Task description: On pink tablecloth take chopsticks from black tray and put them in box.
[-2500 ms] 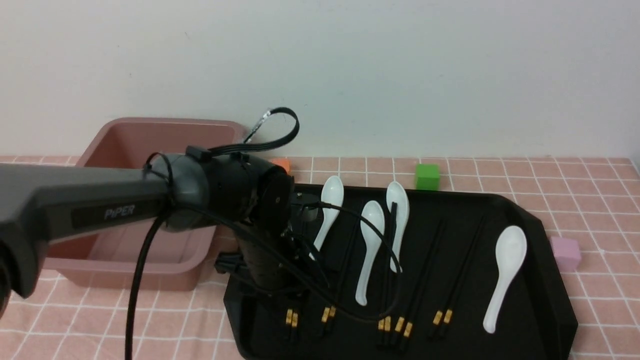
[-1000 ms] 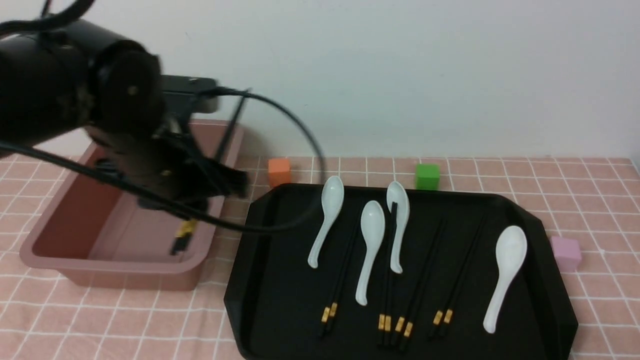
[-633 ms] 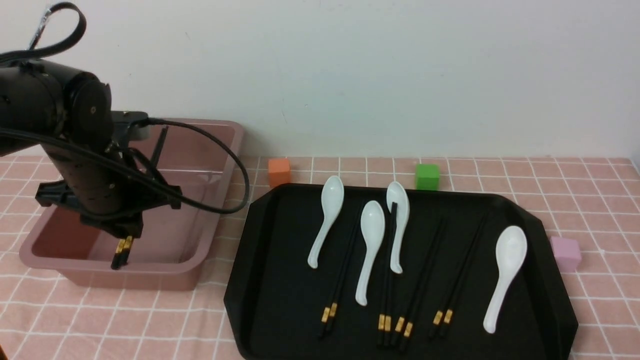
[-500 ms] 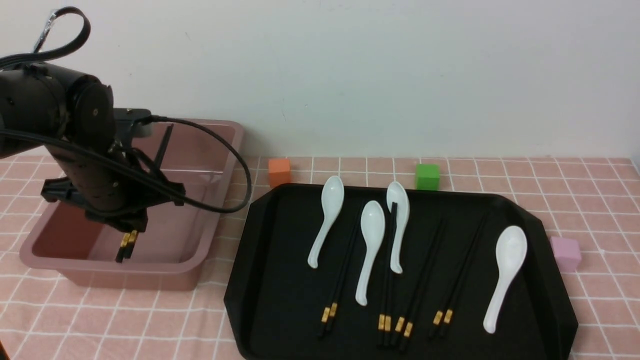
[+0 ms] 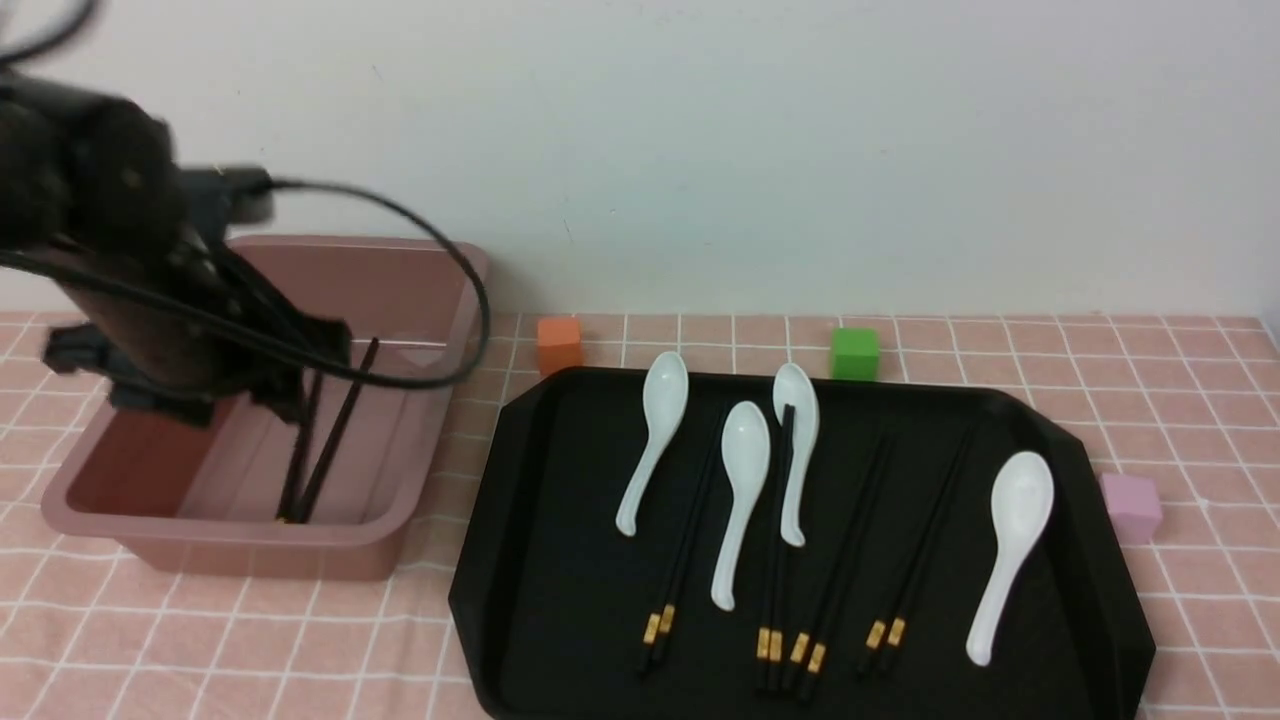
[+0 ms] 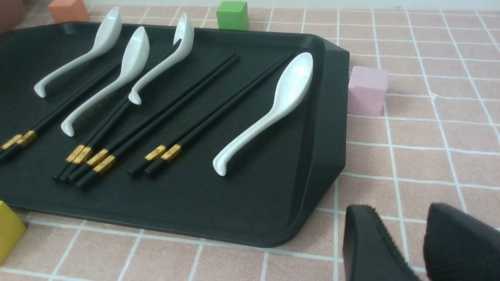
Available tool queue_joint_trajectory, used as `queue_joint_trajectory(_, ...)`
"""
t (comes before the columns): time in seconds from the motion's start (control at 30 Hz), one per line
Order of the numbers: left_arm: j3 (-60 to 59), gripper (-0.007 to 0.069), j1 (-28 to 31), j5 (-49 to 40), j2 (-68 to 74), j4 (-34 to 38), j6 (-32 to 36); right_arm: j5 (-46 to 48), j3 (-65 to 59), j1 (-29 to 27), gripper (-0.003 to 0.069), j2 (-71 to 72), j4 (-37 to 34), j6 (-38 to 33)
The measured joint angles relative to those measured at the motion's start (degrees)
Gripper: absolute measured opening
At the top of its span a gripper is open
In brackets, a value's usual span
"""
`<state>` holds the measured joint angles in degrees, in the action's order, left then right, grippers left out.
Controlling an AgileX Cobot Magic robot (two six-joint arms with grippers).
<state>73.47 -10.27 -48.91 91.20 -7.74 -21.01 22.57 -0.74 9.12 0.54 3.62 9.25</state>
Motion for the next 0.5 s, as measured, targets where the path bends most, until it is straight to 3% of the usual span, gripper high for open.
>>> queue_joint_trajectory(0.3, -20.1, -0.0003, -7.0, 8.3, -37.1, 5.4, -0.1, 0.0, 0.0, 0.0, 0.024, 0.0, 0.0, 0.0)
queue_joint_trajectory(0.5, -42.5, -0.0013, -7.9, 20.5, -60.9, 12.4, -0.1, 0.0, 0.0, 0.0, 0.024, 0.0, 0.0, 0.0)
